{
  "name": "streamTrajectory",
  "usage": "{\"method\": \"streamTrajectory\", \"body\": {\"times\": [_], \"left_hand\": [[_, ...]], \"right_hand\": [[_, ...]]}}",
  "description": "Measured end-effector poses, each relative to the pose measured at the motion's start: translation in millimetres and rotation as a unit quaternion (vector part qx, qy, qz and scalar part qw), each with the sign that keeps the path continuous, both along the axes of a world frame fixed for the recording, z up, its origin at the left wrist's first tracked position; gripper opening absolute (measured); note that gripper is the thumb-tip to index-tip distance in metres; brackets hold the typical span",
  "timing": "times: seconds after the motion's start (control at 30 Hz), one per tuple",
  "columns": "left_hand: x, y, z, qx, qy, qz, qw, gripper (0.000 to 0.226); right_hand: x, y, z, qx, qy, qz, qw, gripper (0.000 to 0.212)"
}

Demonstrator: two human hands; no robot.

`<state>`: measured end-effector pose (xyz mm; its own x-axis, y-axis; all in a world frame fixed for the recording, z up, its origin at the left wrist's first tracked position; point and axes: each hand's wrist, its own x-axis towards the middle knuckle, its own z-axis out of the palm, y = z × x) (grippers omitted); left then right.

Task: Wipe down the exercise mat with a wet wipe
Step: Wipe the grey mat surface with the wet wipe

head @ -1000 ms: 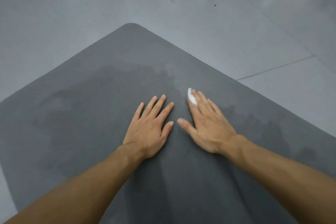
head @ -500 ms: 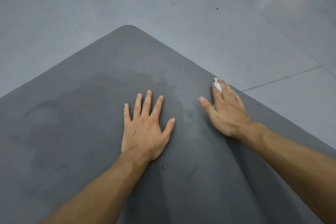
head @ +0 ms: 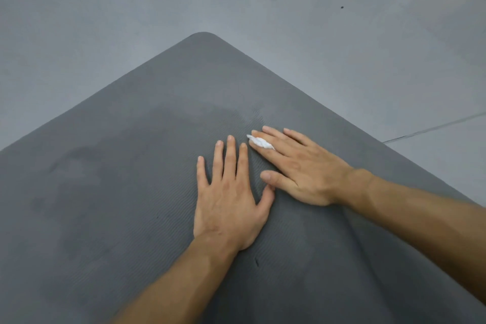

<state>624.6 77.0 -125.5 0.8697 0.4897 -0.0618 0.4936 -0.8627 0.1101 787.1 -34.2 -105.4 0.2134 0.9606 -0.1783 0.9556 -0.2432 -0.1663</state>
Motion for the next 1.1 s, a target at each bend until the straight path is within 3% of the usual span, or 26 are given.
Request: {"method": "streamTrajectory", "body": {"times": [0.13, 0.23, 0.3, 0.43, 0.57, 0.67, 0.93, 1.0, 1.1], "left_hand": [[-0.9, 1.7, -0.1, -0.004, -0.005, -0.011, 1.000, 0.086], [-1.3, 2.6, -1.5, -0.004, -0.013, -0.025, 1.000, 0.083], [-1.1, 3.2, -2.0, -0.008, -0.017, -0.028, 0.999, 0.082], [-0.9, 3.3, -2.1, -0.010, -0.026, -0.030, 0.999, 0.080], [-1.1, 3.5, -3.1, -0.012, -0.029, -0.048, 0.998, 0.074], [-1.7, 4.1, -4.7, -0.007, -0.035, -0.054, 0.998, 0.071], [-2.0, 5.3, -6.6, 0.001, -0.029, -0.053, 0.998, 0.070], [-2.1, 5.5, -6.6, 0.002, -0.031, -0.053, 0.998, 0.070], [-2.3, 5.4, -6.5, 0.002, -0.028, -0.055, 0.998, 0.069]], "right_hand": [[51.3, 17.7, -0.1, 0.007, -0.001, -0.131, 0.991, 0.077], [98.8, 7.1, 5.3, 0.013, -0.030, -0.316, 0.948, 0.077], [112.2, -4.8, 13.1, 0.025, -0.021, -0.365, 0.931, 0.079], [72.3, -22.3, 25.5, 0.056, 0.001, -0.161, 0.985, 0.074], [9.4, -35.0, 13.0, 0.016, 0.018, 0.001, 1.000, 0.070], [8.7, -32.4, 0.7, 0.005, -0.011, -0.020, 1.000, 0.073], [84.3, -35.0, 0.5, 0.028, -0.002, -0.282, 0.959, 0.080], [80.2, -48.2, 6.9, 0.043, -0.007, -0.273, 0.961, 0.076], [45.4, -70.7, 18.2, 0.042, 0.014, -0.147, 0.988, 0.068]]}}
